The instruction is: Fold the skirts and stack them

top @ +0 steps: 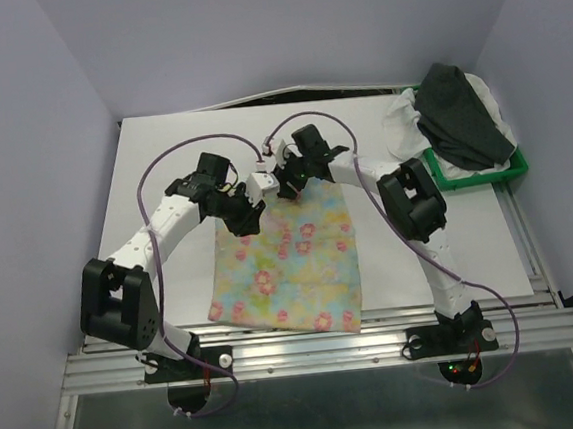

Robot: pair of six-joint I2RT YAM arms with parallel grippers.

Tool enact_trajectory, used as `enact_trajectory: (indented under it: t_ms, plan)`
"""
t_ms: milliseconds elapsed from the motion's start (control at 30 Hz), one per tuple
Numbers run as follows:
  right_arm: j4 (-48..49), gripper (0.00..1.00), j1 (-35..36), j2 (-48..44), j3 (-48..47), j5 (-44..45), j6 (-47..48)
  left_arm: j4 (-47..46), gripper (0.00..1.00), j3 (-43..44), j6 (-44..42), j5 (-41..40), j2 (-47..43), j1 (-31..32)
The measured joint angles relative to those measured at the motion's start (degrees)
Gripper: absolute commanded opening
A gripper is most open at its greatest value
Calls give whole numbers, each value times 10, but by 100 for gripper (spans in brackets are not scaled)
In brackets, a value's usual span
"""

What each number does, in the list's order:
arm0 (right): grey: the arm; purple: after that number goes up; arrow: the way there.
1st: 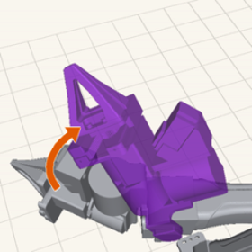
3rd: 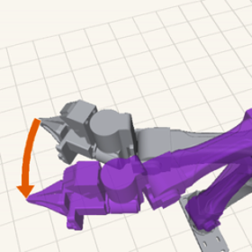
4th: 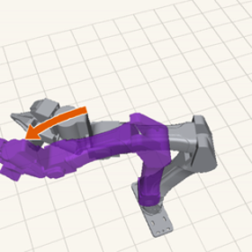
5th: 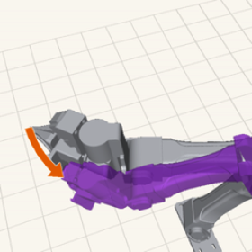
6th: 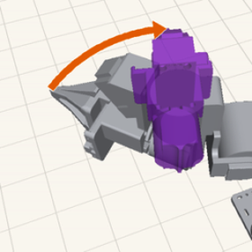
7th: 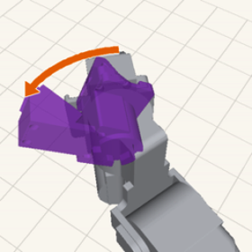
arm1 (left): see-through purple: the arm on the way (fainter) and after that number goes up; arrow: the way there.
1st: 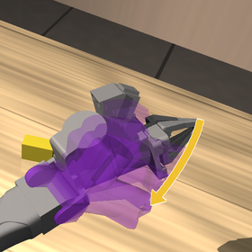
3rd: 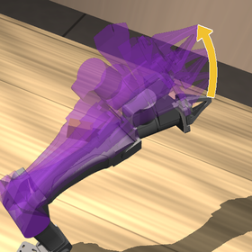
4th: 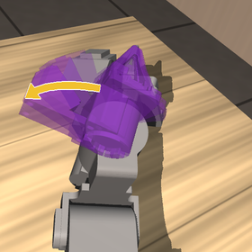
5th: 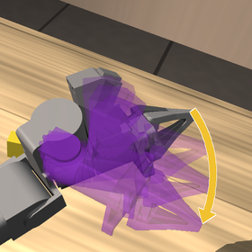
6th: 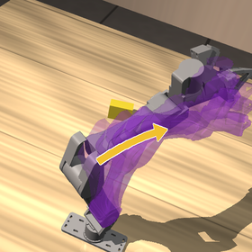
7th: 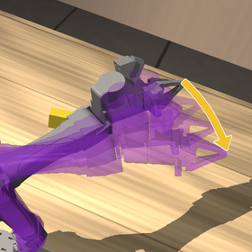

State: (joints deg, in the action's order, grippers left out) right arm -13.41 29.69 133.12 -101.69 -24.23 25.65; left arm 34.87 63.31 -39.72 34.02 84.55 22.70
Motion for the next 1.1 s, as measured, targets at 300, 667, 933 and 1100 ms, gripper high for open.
enact_trajectory:
  t_ms: [300, 667, 933, 1100]
  plan:
    - [-14, 65, 26, -5, 0, -14, -2, -30, 43, 139, 70, 24, 101, -181]
    - [-87, 58, -78, -12, -89, -10, 40, 11, 51, 306, 18, -28, 312, -206]
    - [-146, 57, -100, 13, -119, -32, 103, 64, 59, 358, -38, -35, 374, -206]
    - [-198, 57, -101, 32, -119, -50, 139, 76, 59, 358, -59, -40, 381, -206]
